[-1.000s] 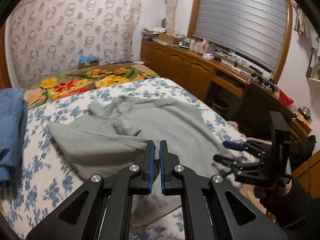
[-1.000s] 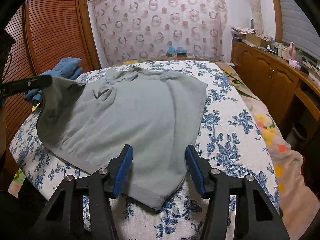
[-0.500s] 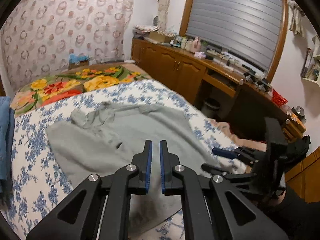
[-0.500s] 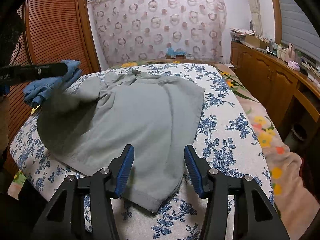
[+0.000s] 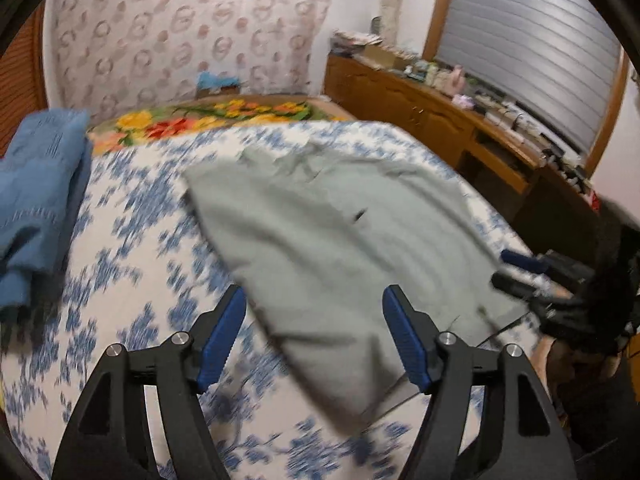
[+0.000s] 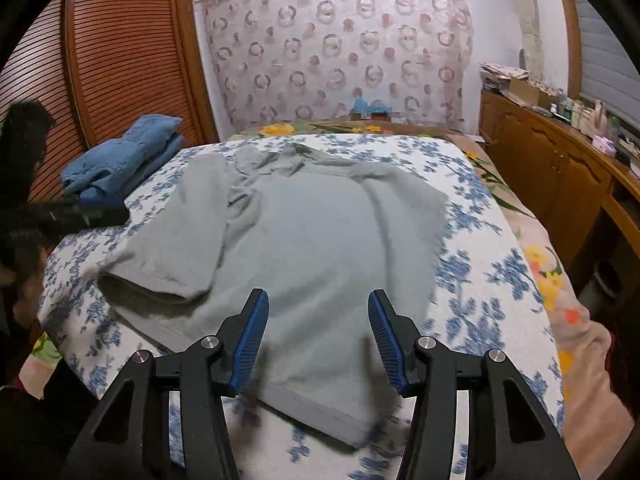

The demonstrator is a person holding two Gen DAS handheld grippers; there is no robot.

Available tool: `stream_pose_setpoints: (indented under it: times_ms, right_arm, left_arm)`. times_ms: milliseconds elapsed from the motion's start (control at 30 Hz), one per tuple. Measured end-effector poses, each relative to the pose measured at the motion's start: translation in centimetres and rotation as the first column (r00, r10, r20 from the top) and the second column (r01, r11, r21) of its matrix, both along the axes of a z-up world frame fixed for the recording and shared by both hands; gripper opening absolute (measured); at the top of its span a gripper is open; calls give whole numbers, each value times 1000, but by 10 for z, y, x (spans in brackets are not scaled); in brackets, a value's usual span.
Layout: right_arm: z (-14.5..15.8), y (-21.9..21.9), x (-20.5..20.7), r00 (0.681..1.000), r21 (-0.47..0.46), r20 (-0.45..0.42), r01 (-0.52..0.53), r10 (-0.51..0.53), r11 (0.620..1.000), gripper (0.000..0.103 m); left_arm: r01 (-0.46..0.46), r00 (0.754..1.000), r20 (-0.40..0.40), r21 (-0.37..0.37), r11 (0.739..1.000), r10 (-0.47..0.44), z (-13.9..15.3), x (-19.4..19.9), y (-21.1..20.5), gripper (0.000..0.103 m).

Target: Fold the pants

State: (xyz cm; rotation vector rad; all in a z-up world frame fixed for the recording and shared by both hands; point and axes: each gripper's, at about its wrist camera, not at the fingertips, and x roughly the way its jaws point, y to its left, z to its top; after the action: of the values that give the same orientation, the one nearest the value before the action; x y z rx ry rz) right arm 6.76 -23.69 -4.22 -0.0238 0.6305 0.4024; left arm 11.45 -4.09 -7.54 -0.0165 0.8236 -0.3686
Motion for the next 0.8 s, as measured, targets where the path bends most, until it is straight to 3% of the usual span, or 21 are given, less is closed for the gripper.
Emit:
stream_pose_setpoints:
  times_ms: [400, 800]
  right_arm:
    - [3, 38, 17, 988, 25, -20, -151, 152, 988, 45]
    - [-14, 57, 33, 967, 42, -126, -219, 222, 975, 36]
  left_arm:
    - [-33, 997, -64, 38, 999, 35, -35, -12, 10, 72]
    - [-36, 999, -18, 55, 998, 37, -37, -20, 9, 72]
